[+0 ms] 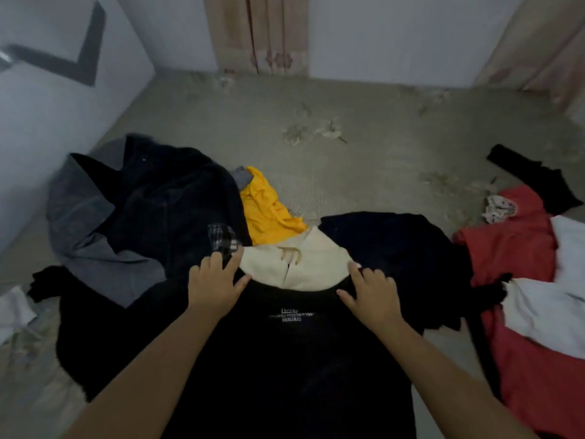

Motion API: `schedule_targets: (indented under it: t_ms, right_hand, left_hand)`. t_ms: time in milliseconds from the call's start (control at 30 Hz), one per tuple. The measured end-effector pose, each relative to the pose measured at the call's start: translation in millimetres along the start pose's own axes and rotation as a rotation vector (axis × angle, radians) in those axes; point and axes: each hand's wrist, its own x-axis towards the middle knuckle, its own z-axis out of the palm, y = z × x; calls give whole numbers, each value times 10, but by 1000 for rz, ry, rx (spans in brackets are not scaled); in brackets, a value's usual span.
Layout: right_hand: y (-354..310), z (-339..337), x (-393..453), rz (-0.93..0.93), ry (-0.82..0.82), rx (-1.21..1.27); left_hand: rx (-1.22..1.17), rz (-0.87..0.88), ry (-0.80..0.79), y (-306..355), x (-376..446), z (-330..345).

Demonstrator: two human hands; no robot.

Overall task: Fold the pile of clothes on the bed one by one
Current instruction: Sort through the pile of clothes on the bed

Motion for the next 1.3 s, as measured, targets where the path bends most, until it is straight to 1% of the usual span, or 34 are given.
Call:
schedule_targets:
  t_ms: [67, 100, 167, 233, 267, 300, 367, 433, 467, 500, 567, 633, 700, 733, 767, 800, 833, 900, 933, 967, 1000, 1033, 1067, 1133, 1167, 1200, 1233, 1267, 1300]
  right_hand:
    - [-70, 409, 20, 20, -158, 20]
    - [-97, 524, 37, 40, -195, 26]
    - [-126, 665, 160, 93, -169, 73]
    - [-170, 712, 331, 144, -120, 172]
    - [-211, 726, 431, 153, -120, 219]
    - [-265, 752, 533, 150, -142, 244]
    - [-382, 821, 743, 119, -238, 247]
    - [-451, 861, 914, 85, -340, 271]
    - [-461, 848, 983, 76, -347, 281]
    - [-450, 806, 1041, 64, -313, 272]
    - [-386, 634, 1194, 51, -193, 220]
    - [-325, 309, 1405, 36, 25, 289]
    - [-290, -69, 1705, -67, 303, 432]
    - [-286, -238, 1868, -113, 424, 476]
    - [-290, -388, 2039, -137, 481, 508]
    - [-301, -505, 2205, -134, 438, 546]
    - [-304, -572, 2351, -114, 326, 570]
    - [-244, -504, 2526, -42, 48, 481]
    - [-190, -410, 2493, -3, -30, 440]
    - [-120, -292, 2375, 39, -69, 407]
    - [-29, -154, 2191, 87, -65, 363]
    - [89, 0, 1974, 141, -31, 337]
    - [240, 166, 1734, 219, 10, 359]
    - [531, 476, 1224, 420, 44, 483]
    - [637, 598, 989, 520, 29, 576]
    - [697, 709, 787, 616, 0, 690]
    - [716, 812, 612, 697, -27, 801]
    - [708, 904, 482, 757, -35, 893]
    - [692, 986, 397, 785, -21, 939]
  left_hand:
    - [31, -97, -282, 86, -88, 418]
    - [34, -119, -356, 119, -124, 606]
    - [-58, -194, -377, 191, -92, 819]
    - [-210, -257, -345, 277, 22, 941]
    - [-298, -277, -366, 313, 112, 1022]
    - [-370, -295, -411, 339, 209, 1111]
    - [-477, -315, -525, 386, 396, 1272]
    - [-549, -274, -605, 416, 518, 1377]
    - [-574, -257, -611, 421, 537, 1412]
    - [-584, -256, -601, 411, 554, 1424]
    - [-503, -257, -505, 309, 655, 1330]
    - [-386, -221, -255, 148, 877, 1112]
    - [-367, -155, 31, -75, 1208, 843]
    - [-394, -148, 146, -189, 1377, 734]
    - [-439, -149, 161, -298, 1557, 634]
    - [-464, -143, 139, -388, 1729, 565]
    - [-466, -149, 82, -455, 1884, 549]
    - [-427, -236, -148, -517, 2070, 638]
    - [-375, -298, -277, -508, 2079, 721]
    - [-315, -344, -363, -472, 2021, 811]
    - [-265, -364, -409, -408, 1905, 896]
    - [-251, -354, -410, -323, 1750, 993]
    - [-273, -309, -372, -213, 1594, 1077]
    - [-362, -137, -229, 52, 1298, 1200]
    - [-382, -28, -135, 197, 1175, 1250]
    - [-385, 75, -90, 348, 1080, 1287]
    - [-378, 167, -100, 502, 994, 1325]
    - [-385, 236, -149, 647, 917, 1369]
    - [-407, 270, -219, 770, 854, 1446]
